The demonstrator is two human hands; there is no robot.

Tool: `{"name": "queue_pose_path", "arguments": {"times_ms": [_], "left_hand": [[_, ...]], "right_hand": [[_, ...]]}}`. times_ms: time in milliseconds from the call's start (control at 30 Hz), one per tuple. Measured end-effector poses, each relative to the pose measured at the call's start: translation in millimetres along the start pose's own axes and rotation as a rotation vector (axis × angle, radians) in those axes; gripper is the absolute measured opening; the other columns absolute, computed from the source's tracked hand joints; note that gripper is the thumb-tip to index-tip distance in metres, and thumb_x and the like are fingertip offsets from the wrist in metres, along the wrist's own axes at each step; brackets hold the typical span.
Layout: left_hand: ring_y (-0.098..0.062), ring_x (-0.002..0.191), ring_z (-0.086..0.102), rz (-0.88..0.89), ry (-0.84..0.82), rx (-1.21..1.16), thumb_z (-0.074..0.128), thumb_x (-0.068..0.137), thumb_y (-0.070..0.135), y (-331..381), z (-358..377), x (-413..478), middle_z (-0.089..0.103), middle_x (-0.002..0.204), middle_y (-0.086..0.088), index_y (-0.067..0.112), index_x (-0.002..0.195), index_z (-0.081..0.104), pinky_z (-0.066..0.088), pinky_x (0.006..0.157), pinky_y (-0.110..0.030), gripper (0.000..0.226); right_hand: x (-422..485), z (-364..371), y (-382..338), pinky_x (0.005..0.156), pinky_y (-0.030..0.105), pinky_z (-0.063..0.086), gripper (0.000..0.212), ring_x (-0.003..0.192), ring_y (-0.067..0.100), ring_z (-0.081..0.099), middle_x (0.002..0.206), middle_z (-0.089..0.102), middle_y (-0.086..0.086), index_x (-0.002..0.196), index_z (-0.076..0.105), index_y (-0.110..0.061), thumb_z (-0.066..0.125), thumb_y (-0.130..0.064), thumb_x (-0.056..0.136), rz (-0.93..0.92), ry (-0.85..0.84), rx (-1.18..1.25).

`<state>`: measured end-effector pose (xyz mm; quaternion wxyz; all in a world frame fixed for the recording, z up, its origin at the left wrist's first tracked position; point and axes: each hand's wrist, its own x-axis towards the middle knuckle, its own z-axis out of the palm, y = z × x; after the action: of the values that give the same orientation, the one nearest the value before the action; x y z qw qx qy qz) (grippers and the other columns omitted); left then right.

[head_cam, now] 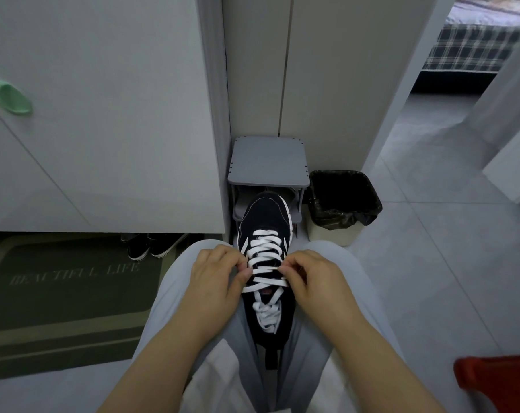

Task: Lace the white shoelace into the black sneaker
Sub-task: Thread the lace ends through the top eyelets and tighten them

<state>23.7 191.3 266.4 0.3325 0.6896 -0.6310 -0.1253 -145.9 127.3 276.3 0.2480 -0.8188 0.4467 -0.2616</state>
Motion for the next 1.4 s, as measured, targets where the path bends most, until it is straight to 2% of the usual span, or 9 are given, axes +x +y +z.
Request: {"name": "queue_pose_path", "arguments": {"times_ms": [200, 400, 600, 700, 800, 900, 1000, 1133, 1400], "left_hand": [[-0.007, 0.086, 0.041, 0.057, 0.139, 0.003, 0.048, 0.081, 0.039, 1.3, -6.2, -3.2, 0.049, 0.086, 0.015, 0.036, 0.082, 0.044, 0.029, 0.082, -0.011, 0.005], [-0.012, 0.078, 0.049, 0.107, 0.067, 0.228, 0.050, 0.070, 0.059, -5.1, -0.9, -11.0, 0.059, 0.078, 0.015, 0.031, 0.074, 0.057, 0.037, 0.068, -0.025, 0.030], [-0.007, 0.073, 0.045, 0.050, 0.098, 0.101, 0.045, 0.076, 0.055, -9.1, -0.9, -9.6, 0.050, 0.070, 0.022, 0.032, 0.068, 0.055, 0.031, 0.069, -0.016, 0.026], [-0.006, 0.075, 0.044, 0.003, 0.130, 0.039, 0.047, 0.078, 0.050, -7.4, -2.0, -10.4, 0.049, 0.075, 0.021, 0.032, 0.076, 0.053, 0.033, 0.068, -0.022, 0.020], [-0.009, 0.083, 0.044, 0.131, 0.177, 0.102, 0.050, 0.081, 0.037, -0.8, -1.0, -9.5, 0.050, 0.091, 0.013, 0.031, 0.093, 0.052, 0.034, 0.072, -0.021, 0.014], [-0.014, 0.080, 0.039, 0.408, 0.126, 0.334, 0.050, 0.078, 0.030, -0.1, 4.7, -8.7, 0.042, 0.091, 0.008, 0.030, 0.082, 0.060, 0.028, 0.071, -0.024, 0.011], [-0.017, 0.077, 0.037, 0.455, 0.115, 0.549, 0.051, 0.075, 0.033, -2.0, 5.6, -6.6, 0.043, 0.086, 0.004, 0.028, 0.072, 0.067, 0.026, 0.070, -0.028, 0.017], [-0.019, 0.077, 0.037, 0.468, 0.113, 0.673, 0.054, 0.071, 0.036, -3.2, 0.6, -5.3, 0.055, 0.078, 0.001, 0.026, 0.062, 0.064, 0.027, 0.072, -0.031, 0.017], [-0.014, 0.074, 0.034, 0.461, 0.062, 0.593, 0.053, 0.068, 0.041, 0.3, 19.3, -21.0, 0.049, 0.065, 0.009, 0.026, 0.052, 0.061, 0.027, 0.073, -0.027, 0.023]], "right_hand": [[-8.3, -5.1, -1.1, 0.062, 0.014, 0.043, 0.016, 0.072, 0.009, 0.052, 0.079, 0.050, -0.015, 0.082, 0.058, -0.028, 0.072, -0.029, 0.078, 0.004, 0.000, 0.094], [-13.3, -0.6, 0.2, 0.064, 0.022, 0.047, 0.010, 0.071, 0.011, 0.054, 0.084, 0.052, -0.014, 0.084, 0.062, -0.022, 0.070, -0.027, 0.080, -0.038, 0.007, -0.003], [-13.0, -2.0, 3.9, 0.065, 0.015, 0.043, 0.008, 0.072, 0.008, 0.053, 0.078, 0.056, -0.011, 0.077, 0.063, -0.017, 0.067, -0.019, 0.084, -0.024, 0.029, 0.045], [-13.7, -2.2, 4.4, 0.064, 0.018, 0.043, 0.007, 0.070, 0.007, 0.052, 0.081, 0.054, -0.011, 0.080, 0.061, -0.018, 0.064, -0.020, 0.085, -0.032, 0.033, 0.019], [-17.8, -3.4, 1.5, 0.051, 0.015, 0.038, 0.012, 0.063, 0.007, 0.049, 0.085, 0.047, -0.015, 0.084, 0.057, -0.029, 0.067, -0.028, 0.079, -0.157, 0.003, -0.067], [-19.3, -1.2, -3.1, 0.044, 0.015, 0.020, 0.025, 0.051, 0.008, 0.049, 0.076, 0.049, -0.009, 0.076, 0.065, -0.031, 0.079, -0.029, 0.056, -0.297, -0.086, -0.400], [-18.0, 7.8, -8.2, 0.045, 0.021, 0.019, 0.029, 0.042, 0.013, 0.047, 0.064, 0.051, -0.003, 0.058, 0.062, -0.024, 0.084, -0.021, 0.038, -0.346, -0.032, -0.642], [-19.5, 14.2, -10.4, 0.041, 0.020, 0.017, 0.036, 0.033, 0.013, 0.041, 0.056, 0.051, -0.002, 0.045, 0.052, -0.020, 0.082, -0.014, 0.026, -0.369, 0.008, -0.687], [-31.6, 23.2, -0.6, 0.041, 0.020, 0.010, 0.039, 0.031, 0.009, 0.040, 0.053, 0.049, -0.007, 0.042, 0.053, -0.023, 0.089, -0.029, 0.030, -0.335, -0.018, -0.632]]}}
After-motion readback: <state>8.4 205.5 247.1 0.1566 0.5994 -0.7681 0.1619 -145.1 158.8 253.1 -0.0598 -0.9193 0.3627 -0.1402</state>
